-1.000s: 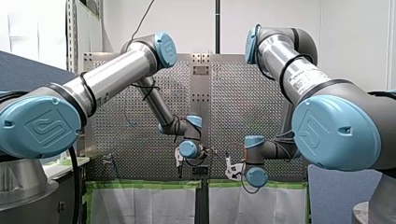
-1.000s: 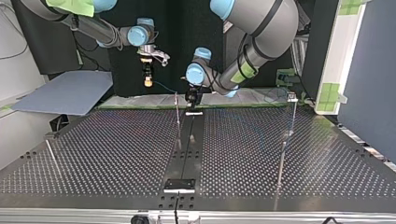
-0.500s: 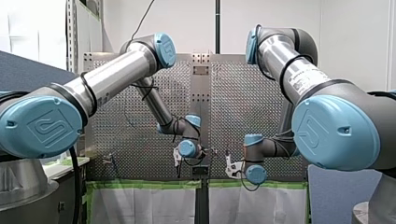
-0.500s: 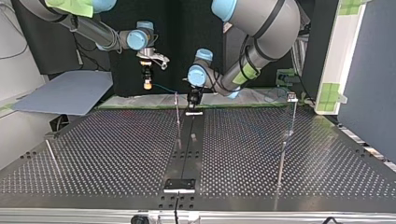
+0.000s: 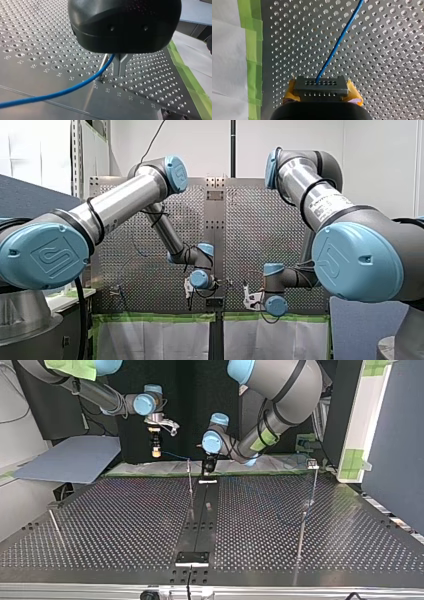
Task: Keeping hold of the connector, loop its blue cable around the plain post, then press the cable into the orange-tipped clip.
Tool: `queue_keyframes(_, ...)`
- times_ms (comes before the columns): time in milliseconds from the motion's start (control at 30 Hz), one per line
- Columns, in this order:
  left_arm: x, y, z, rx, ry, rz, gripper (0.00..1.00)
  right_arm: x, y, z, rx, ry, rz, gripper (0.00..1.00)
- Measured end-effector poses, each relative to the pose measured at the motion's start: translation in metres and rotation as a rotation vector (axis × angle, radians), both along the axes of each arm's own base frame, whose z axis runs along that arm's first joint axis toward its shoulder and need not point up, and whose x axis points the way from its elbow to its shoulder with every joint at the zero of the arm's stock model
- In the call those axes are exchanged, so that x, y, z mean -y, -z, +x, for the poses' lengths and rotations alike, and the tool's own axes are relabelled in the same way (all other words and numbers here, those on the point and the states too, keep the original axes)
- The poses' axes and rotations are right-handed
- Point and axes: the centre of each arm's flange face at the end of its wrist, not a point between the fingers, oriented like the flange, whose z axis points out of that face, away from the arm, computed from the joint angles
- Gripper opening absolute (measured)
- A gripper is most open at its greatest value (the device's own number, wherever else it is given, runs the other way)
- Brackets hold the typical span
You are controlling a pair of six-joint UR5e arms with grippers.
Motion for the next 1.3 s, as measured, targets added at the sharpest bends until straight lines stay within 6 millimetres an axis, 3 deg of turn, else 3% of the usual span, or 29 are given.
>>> queue_keyframes(267, 0.000, 0.000, -0.001, -0.005, 0.002, 0.009, 0.00, 0.003, 0.000, -0.003, -0.002, -0.004, -0.002, 0.00)
queue_keyframes(300, 0.000, 0.000, -0.001, -0.006, 0.002, 0.011, 0.08, 0.003, 0.000, -0.003, -0.003, -0.004, -0.002, 0.00)
queue_keyframes(333, 0.000, 0.001, -0.001, -0.007, 0.003, 0.013, 0.08, 0.003, 0.000, -0.003, -0.004, -0.005, -0.002, 0.00)
queue_keyframes(400, -0.001, 0.001, -0.002, -0.009, 0.002, 0.017, 0.27, 0.003, 0.000, -0.003, -0.005, -0.006, -0.002, 0.00)
queue_keyframes(733, -0.008, 0.002, -0.004, -0.017, -0.031, 0.105, 0.30, 0.003, 0.000, -0.004, -0.009, -0.011, -0.001, 0.00)
queue_keyframes(800, -0.007, 0.002, -0.005, -0.017, -0.021, 0.115, 0.46, 0.003, 0.000, -0.003, -0.009, -0.011, -0.001, 0.00)
queue_keyframes(833, -0.007, 0.003, -0.005, -0.017, -0.012, 0.121, 0.46, 0.003, 0.000, -0.003, -0.009, -0.012, -0.001, 0.00)
queue_keyframes(900, -0.006, 0.002, -0.005, -0.015, 0.005, 0.129, 0.87, 0.003, 0.000, -0.003, -0.009, -0.012, -0.001, 0.00)
queue_keyframes(933, -0.005, 0.002, -0.005, -0.013, 0.018, 0.136, 0.87, 0.003, 0.000, -0.003, -0.009, -0.012, -0.001, 0.00)
queue_keyframes(967, -0.004, 0.002, -0.005, -0.012, 0.027, 0.143, 1.00, 0.003, 0.000, -0.003, -0.009, -0.012, -0.001, 0.00)
queue_keyframes(1300, -0.005, 0.003, -0.024, -0.051, 0.019, 0.280, 1.00, 0.003, 0.000, -0.003, -0.010, -0.015, 0.000, 0.00)
